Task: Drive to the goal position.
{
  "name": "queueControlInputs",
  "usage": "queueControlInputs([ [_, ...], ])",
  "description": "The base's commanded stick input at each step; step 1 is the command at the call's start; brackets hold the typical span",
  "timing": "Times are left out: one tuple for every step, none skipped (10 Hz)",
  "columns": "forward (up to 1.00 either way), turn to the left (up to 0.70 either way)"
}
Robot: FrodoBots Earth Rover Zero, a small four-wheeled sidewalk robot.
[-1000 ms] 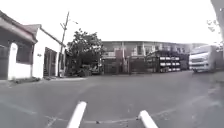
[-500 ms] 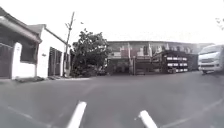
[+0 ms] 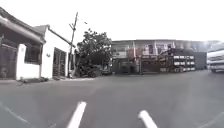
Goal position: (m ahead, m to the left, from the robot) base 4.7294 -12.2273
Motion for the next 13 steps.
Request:
queueControlInputs([
  [0.0, 0.35],
  [0.0, 0.35],
  [0.0, 0.35],
  [0.0, 0.35],
  [0.22, 0.3],
  [0.42, 0.27],
  [0.58, 0.21],
  [0.67, 0.15],
  [0.7, 0.12],
  [0.7, 0.0],
  [0.7, -0.01],
  [0.7, -0.19],
  [0.7, -0.35],
])
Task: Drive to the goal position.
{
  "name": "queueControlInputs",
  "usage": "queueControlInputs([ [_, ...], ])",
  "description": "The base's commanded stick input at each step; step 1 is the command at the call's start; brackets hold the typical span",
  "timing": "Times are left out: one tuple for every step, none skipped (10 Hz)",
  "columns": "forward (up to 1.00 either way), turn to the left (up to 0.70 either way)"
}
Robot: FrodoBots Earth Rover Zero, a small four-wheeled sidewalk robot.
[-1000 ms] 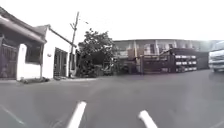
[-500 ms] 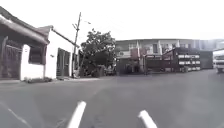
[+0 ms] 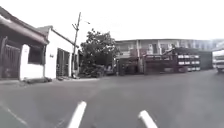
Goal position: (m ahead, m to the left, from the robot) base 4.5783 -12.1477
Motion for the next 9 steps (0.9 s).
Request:
queueControlInputs([
  [0.7, -0.35],
  [0.7, -0.35],
  [0.7, -0.35],
  [0.7, -0.35],
  [0.7, -0.35],
  [0.7, -0.35],
  [0.7, -0.35],
  [0.7, -0.35],
  [0.7, -0.35],
])
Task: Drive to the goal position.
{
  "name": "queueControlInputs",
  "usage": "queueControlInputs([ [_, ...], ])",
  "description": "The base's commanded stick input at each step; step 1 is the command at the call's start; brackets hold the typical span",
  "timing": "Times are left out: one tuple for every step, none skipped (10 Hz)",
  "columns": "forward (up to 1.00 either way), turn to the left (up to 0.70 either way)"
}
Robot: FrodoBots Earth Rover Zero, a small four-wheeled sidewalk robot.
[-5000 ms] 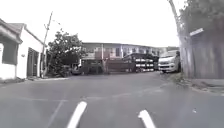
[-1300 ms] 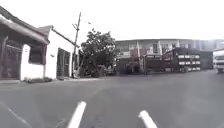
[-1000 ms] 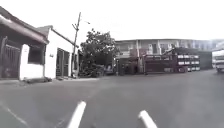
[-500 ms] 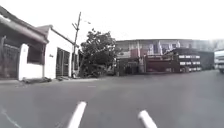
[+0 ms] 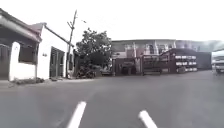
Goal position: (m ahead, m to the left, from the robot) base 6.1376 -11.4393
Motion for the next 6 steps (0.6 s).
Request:
queueControlInputs([
  [0.7, -0.35],
  [0.7, -0.35],
  [0.7, -0.35],
  [0.7, -0.35],
  [0.7, -0.35],
  [0.7, -0.25],
])
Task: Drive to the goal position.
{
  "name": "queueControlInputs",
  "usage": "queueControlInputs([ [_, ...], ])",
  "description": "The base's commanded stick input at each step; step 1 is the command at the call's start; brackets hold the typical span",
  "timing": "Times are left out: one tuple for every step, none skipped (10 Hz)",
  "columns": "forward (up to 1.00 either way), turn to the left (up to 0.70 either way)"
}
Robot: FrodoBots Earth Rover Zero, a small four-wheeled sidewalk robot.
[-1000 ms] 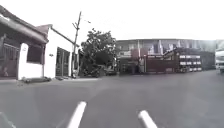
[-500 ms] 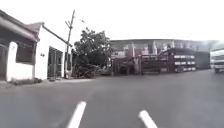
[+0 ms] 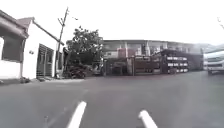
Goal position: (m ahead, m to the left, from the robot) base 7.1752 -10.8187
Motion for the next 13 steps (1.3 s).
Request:
queueControlInputs([
  [0.7, 0.0],
  [0.7, 0.0],
  [0.7, 0.0],
  [0.7, 0.0],
  [0.7, 0.0],
  [0.7, 0.0],
  [0.7, 0.0],
  [0.7, 0.0],
  [0.7, 0.0],
  [0.7, 0.0],
  [0.7, 0.0],
  [0.7, -0.08],
  [0.7, -0.22],
])
